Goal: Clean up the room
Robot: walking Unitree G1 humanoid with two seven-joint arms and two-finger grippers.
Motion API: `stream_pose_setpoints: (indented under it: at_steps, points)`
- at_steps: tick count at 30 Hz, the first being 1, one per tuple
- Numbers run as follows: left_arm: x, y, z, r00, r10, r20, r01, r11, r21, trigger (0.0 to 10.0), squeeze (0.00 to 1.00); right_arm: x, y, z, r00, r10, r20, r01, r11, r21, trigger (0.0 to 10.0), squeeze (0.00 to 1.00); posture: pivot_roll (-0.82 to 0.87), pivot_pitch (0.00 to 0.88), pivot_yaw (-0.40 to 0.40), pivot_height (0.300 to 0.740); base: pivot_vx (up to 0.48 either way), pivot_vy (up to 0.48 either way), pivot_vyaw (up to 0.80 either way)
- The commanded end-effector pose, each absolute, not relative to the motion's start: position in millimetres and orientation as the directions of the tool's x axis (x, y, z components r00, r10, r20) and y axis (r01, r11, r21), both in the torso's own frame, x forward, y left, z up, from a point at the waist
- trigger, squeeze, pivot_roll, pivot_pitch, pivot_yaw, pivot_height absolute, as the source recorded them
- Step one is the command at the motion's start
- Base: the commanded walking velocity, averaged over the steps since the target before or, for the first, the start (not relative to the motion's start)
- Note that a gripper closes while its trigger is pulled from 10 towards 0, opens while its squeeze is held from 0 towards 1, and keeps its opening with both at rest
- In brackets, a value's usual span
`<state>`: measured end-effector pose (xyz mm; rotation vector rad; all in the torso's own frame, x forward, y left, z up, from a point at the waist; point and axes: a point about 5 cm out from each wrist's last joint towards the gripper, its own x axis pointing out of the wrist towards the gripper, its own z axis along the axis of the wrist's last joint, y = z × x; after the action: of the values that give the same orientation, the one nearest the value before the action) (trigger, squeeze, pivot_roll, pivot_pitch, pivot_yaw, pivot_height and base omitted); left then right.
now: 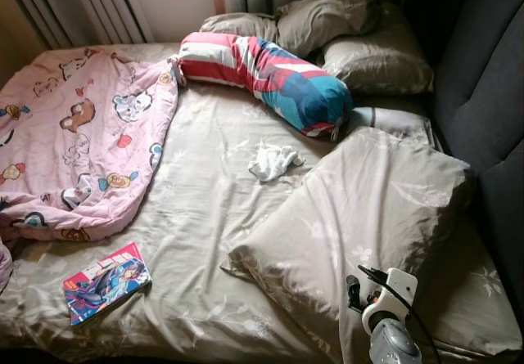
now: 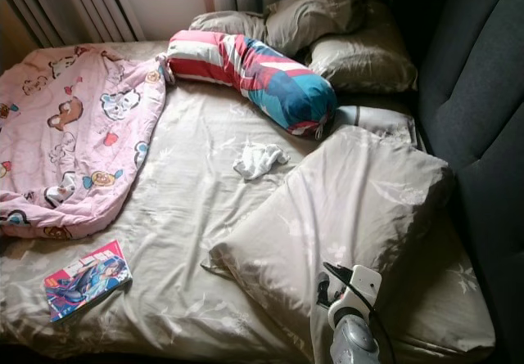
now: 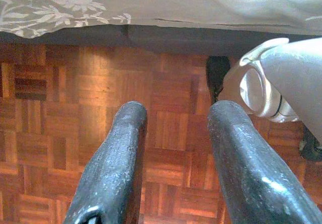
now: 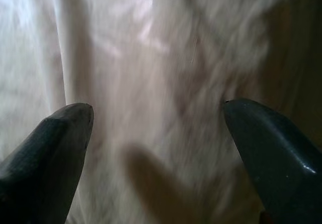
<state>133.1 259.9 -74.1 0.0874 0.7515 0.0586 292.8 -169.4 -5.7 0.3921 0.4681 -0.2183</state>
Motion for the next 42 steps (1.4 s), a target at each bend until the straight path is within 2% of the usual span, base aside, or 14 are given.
stream_pose_setpoints:
  at_steps: [1, 5, 27, 28, 30, 31, 32, 42]
  points:
    - [114.2, 267.0, -78.0, 0.699, 0.108, -0.707, -0.049, 0.993, 0.103, 10.0, 0.0, 278.2, -163.8, -21.5, 0.829, -0.09, -0.552, 0.309, 0.897, 0.317, 10.0, 0.0, 0.08, 0.372, 0.085, 0.74, 0.0, 0.0, 0.0]
    - [109.8, 268.4, -77.5, 0.707, 0.109, -0.698, -0.049, 0.993, 0.105, 10.0, 0.0, 269.8, -157.2, -31.2, 0.788, -0.025, -0.615, 0.308, 0.881, 0.359, 10.0, 0.0, 0.1, 0.395, 0.087, 0.74, 0.0, 0.0, 0.0]
    - [81.6, 273.9, -74.3, 0.741, 0.078, -0.666, -0.02, 0.995, 0.094, 10.0, 0.0, 261.6, -156.6, -38.3, 0.758, -0.03, -0.651, 0.312, 0.893, 0.323, 10.0, 0.0, 0.13, 0.489, 0.111, 0.74, 0.0, 0.0, 0.0]
    - [78.8, 274.2, -73.9, 0.745, 0.076, -0.663, -0.018, 0.995, 0.094, 10.0, 0.0, 259.6, -155.6, -39.8, 0.756, -0.027, -0.654, 0.311, 0.894, 0.323, 6.0, 0.0, 0.14, 0.498, 0.114, 0.74, 0.0, 0.0, 0.0]
    - [78.2, 274.3, -73.8, 0.745, 0.075, -0.662, -0.017, 0.995, 0.094, 10.0, 0.0, 259.2, -155.3, -40.1, 0.756, -0.027, -0.654, 0.31, 0.894, 0.322, 6.0, 0.0, 0.14, 0.498, 0.114, 0.74, 0.0, 0.0, 0.0]
    - [76.7, 274.4, -73.7, 0.746, 0.073, -0.662, -0.015, 0.996, 0.093, 10.0, 0.0, 258.3, -155.1, -40.6, 0.758, -0.026, -0.651, 0.306, 0.896, 0.321, 1.7, 0.0, 0.14, 0.501, 0.115, 0.74, 0.0, 0.0, 0.0]
    - [76.3, 274.4, -73.7, 0.746, 0.072, -0.662, -0.012, 0.996, 0.094, 10.0, 0.0, 257.1, -154.8, -41.4, 0.757, -0.026, -0.653, 0.306, 0.896, 0.32, 0.0, 0.0, 0.14, 0.503, 0.115, 0.74, 0.0, 0.0, 0.0]
    - [75.0, 273.1, -73.6, 0.75, 0.064, -0.659, -0.006, 0.996, 0.09, 10.0, 0.0, 251.0, -155.6, -45.7, 0.75, -0.027, -0.661, 0.305, 0.9, 0.31, 0.0, 0.0, 0.14, 0.5, 0.111, 0.74, 0.0, 0.0, 0.0]
